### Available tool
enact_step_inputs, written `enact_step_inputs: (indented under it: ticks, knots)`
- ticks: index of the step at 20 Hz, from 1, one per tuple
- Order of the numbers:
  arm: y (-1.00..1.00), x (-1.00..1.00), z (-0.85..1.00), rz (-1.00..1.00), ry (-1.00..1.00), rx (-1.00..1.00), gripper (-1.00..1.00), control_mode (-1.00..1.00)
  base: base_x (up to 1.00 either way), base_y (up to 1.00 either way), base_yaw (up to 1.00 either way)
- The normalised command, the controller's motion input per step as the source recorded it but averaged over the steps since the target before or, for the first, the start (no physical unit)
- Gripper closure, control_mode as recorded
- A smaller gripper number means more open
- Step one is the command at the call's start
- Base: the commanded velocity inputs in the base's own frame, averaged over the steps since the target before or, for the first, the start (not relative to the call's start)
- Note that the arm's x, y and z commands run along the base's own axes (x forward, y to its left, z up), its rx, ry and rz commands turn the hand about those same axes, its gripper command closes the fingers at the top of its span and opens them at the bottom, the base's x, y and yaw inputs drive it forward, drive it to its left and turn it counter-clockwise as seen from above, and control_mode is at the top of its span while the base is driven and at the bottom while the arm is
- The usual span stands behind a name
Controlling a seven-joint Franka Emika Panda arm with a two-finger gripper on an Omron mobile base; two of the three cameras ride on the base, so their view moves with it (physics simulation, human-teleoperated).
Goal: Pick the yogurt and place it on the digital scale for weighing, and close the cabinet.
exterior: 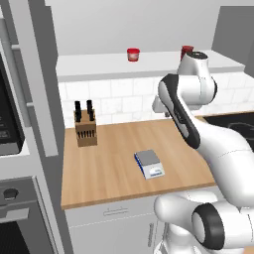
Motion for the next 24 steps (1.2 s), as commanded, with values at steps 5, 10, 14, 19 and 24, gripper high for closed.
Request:
enact_step_inputs:
  ticks: [5, 10, 14, 19, 24]
  knots:
    - [0.00, -0.69, 0.01, 0.00, -0.08, 0.00, -1.00, -1.00, 0.00, 0.00, 0.00]
    - [0.00, -0.91, 0.21, 0.00, -0.32, 0.00, -1.00, -1.00, 0.00, 0.00, 0.00]
    - [-0.04, -0.50, 0.51, 0.00, -0.40, 0.00, -1.00, -1.00, 0.00, 0.00, 0.00]
    - [-0.12, -0.30, 0.61, 0.00, -0.36, 0.00, -1.00, -1.00, 0.00, 0.00, 0.00]
    - [-0.16, -0.08, 0.79, 0.00, -0.27, 0.00, -1.00, -1.00, 0.00, 0.00, 0.00]
